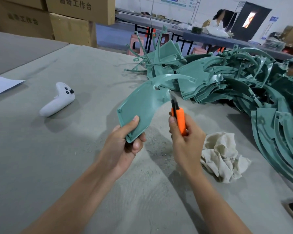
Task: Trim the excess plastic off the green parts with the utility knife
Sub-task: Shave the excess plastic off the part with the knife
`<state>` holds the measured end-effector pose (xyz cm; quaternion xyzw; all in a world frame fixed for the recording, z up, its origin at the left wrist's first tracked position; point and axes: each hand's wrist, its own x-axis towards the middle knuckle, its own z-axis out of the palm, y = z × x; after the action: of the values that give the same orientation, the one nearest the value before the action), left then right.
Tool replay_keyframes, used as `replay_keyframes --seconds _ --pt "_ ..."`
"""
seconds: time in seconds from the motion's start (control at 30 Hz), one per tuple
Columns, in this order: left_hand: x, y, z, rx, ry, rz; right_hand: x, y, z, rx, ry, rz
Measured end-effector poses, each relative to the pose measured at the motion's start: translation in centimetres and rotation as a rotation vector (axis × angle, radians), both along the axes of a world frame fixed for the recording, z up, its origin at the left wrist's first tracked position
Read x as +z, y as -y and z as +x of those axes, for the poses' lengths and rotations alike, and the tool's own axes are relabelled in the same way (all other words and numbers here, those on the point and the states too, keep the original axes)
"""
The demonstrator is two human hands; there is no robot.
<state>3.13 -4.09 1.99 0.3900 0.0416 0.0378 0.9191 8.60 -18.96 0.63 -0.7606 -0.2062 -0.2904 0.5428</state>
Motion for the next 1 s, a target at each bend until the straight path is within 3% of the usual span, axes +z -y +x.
replay_keyframes --seconds 0.2,0.47,0.77,1.0 --pt "0.1 0.1 -0.2 0.03 -0.003 0.018 -0.4 -0.1 -0.2 -0.029 0.081 -0.081" --pt "-0.2 0.4 -0.1 0.021 -0.016 0.007 -0.7 0.5 -0.3 -0.219 0.206 -0.224" --pt "0.2 -0.4 0.2 0.082 -0.006 -0.02 -1.0 -0.4 -1.2 0.039 0.264 -0.26" --pt "0.2 -0.2 0.0 0.017 -0.004 0.053 0.4 0.8 0.3 0.029 0.149 -0.12"
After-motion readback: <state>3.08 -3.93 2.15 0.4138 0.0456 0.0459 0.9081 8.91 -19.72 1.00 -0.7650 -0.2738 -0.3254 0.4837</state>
